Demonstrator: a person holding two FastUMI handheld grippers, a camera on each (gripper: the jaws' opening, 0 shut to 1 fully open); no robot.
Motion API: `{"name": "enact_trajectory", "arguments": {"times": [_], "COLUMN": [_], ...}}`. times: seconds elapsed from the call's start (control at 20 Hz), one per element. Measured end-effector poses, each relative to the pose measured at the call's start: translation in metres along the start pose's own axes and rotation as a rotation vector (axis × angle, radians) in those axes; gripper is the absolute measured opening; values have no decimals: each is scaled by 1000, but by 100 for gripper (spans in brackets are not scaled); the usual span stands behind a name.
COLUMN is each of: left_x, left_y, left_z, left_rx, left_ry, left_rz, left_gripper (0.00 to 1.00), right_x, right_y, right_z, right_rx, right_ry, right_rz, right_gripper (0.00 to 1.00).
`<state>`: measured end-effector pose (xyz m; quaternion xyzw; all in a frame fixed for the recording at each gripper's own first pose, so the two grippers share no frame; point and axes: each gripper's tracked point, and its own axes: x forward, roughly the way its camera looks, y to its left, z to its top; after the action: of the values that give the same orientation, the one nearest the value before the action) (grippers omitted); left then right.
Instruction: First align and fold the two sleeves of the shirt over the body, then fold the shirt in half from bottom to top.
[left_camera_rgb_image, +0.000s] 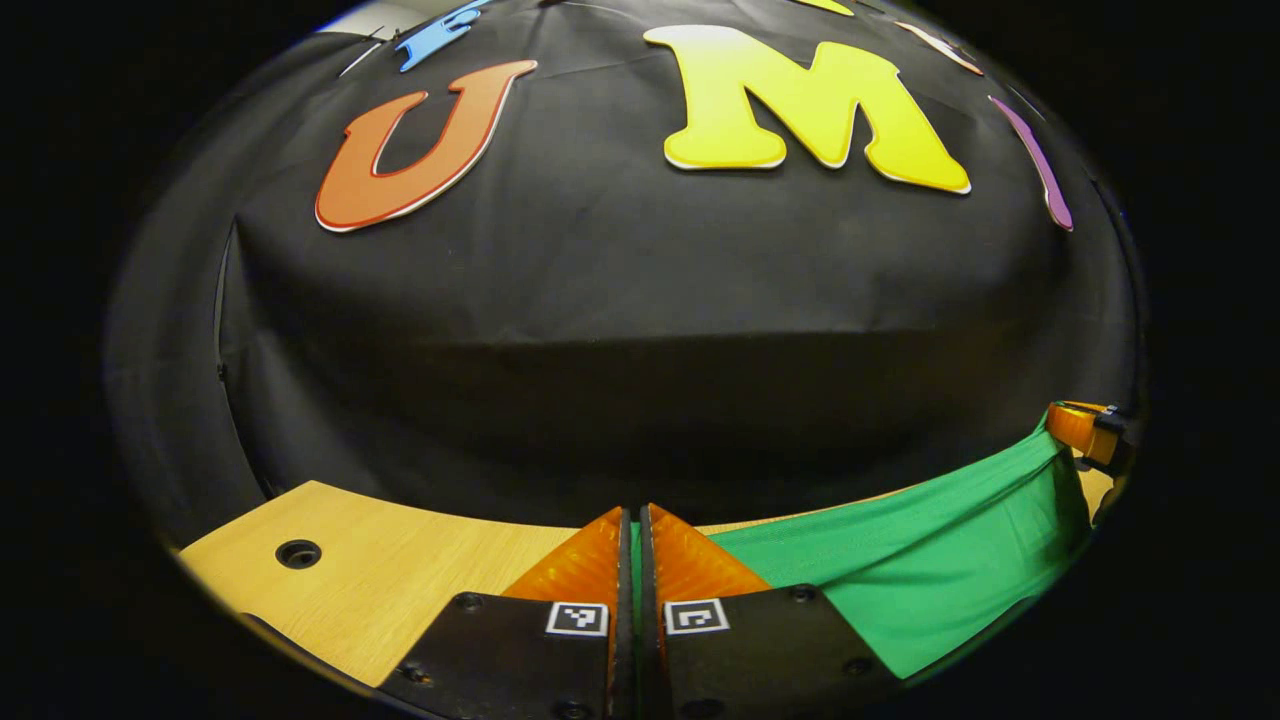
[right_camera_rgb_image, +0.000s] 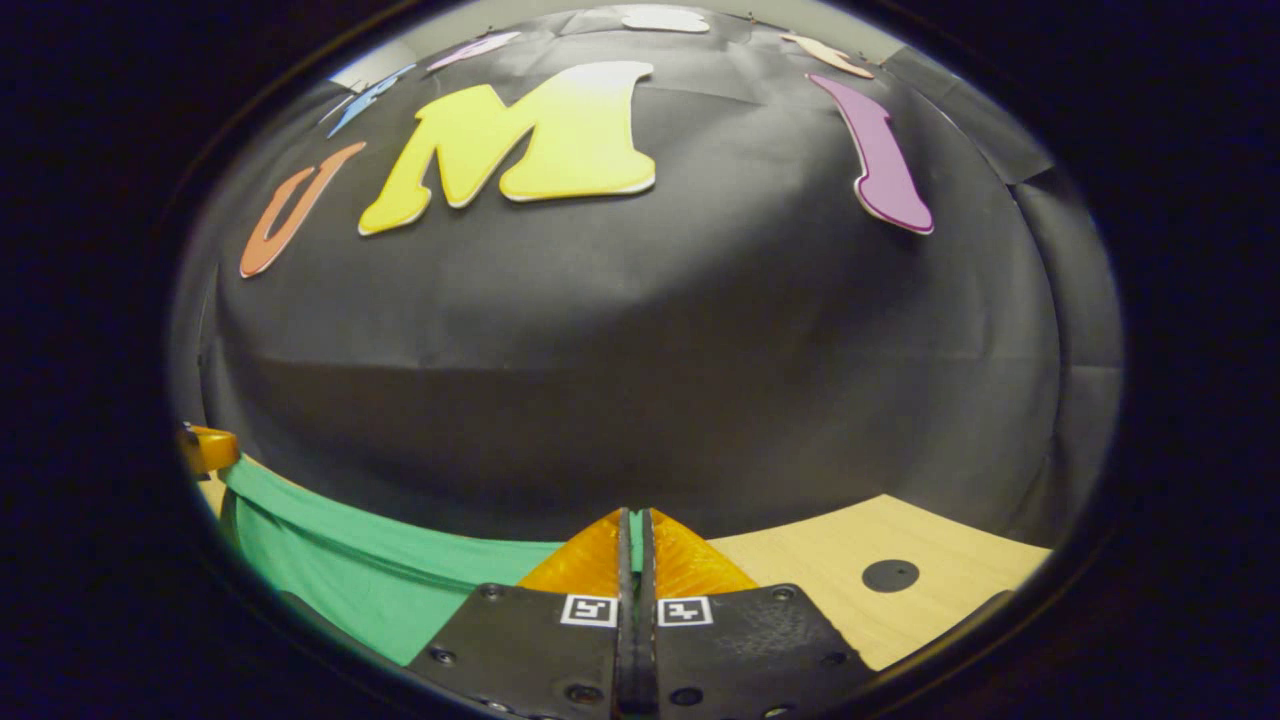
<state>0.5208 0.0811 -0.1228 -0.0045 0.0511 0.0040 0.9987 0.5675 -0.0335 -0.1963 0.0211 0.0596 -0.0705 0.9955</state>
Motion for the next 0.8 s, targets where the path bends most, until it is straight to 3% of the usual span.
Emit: {"name": "enact_trajectory", "arguments": {"times": [0.1, 0.2, 0.25, 0.3, 0.4, 0.45, 0.6, 0.8], "left_x": [6, 4, 1, 0, -6, -7, -7, -7], "left_y": [4, 10, 13, 15, 21, 26, 25, 21], "left_z": [-8, -6, -4, -5, -5, -1, 0, 2], "left_rx": [1, 4, -11, -29, -65, -85, -98, -42], "left_ry": [19, 2, -17, -23, -50, -69, -76, -80], "left_rz": [20, 50, 65, 78, 81, 99, 91, 79], "left_gripper": [9, 16, 24, 30, 77, 100, 100, 100], "right_x": [-1, 0, 0, -1, -1, -1, -1, -10], "right_y": [4, 3, 1, -2, -3, -4, -4, -2], "right_z": [-1, 0, 0, -1, -1, -1, -1, 10], "right_rx": [-5, 17, 39, 54, 74, 80, 77, 26], "right_ry": [-5, -15, -16, -12, -13, -11, -10, -53], "right_rz": [22, 31, 31, 29, 31, 32, 29, 6], "right_gripper": [0, 2, 7, 33, 84, 83, 96, 95]}}
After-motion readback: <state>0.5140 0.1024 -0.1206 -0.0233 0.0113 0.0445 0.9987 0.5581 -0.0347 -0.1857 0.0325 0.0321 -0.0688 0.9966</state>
